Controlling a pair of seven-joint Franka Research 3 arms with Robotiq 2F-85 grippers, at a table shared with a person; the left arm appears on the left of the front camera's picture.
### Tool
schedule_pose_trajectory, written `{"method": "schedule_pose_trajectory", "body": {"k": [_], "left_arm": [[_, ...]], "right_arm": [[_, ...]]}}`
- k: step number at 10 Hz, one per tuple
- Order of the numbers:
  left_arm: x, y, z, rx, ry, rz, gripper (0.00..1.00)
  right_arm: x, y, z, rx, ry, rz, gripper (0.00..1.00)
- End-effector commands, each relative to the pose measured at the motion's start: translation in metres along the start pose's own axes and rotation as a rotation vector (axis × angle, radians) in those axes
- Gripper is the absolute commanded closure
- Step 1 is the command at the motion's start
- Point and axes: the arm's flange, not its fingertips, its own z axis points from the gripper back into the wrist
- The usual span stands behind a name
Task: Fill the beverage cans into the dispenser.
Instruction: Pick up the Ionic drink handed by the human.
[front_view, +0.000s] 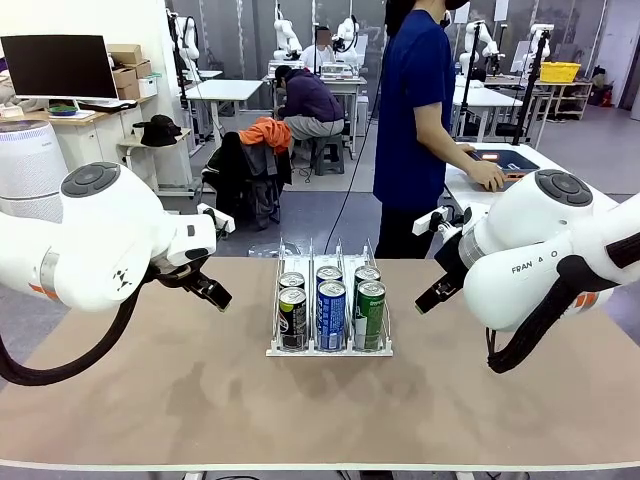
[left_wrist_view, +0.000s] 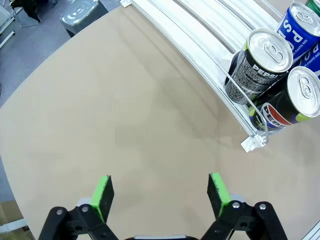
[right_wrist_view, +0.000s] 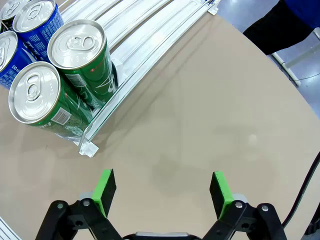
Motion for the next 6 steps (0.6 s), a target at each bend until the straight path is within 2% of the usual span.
{"method": "schedule_pose_trajectory", "body": {"k": [1,3,4,5,6], "left_arm": [[0.001,0.007,0.008,-0.035,0.005,-0.018,0.00],[0.012,0.029,0.017,-0.168,0.025,0.021,0.00],[0.014,0.037,0.021,-0.219,0.026,-0.022,0.00],[0.019,0.047,0.025,-0.256,0.022,-0.049,0.00],[0.020,0.049,0.033,-0.237,0.011,-0.054,0.00]], "right_arm": [[0.004,0.002,0.003,0.096,0.039,-0.008,0.00],[0.016,-0.019,0.022,0.167,0.067,-0.028,0.00],[0.024,-0.026,0.029,0.190,0.047,-0.047,0.00],[0.033,-0.035,0.036,0.242,0.025,-0.055,0.00],[0.036,-0.041,0.046,0.279,0.031,-0.066,0.00]]}}
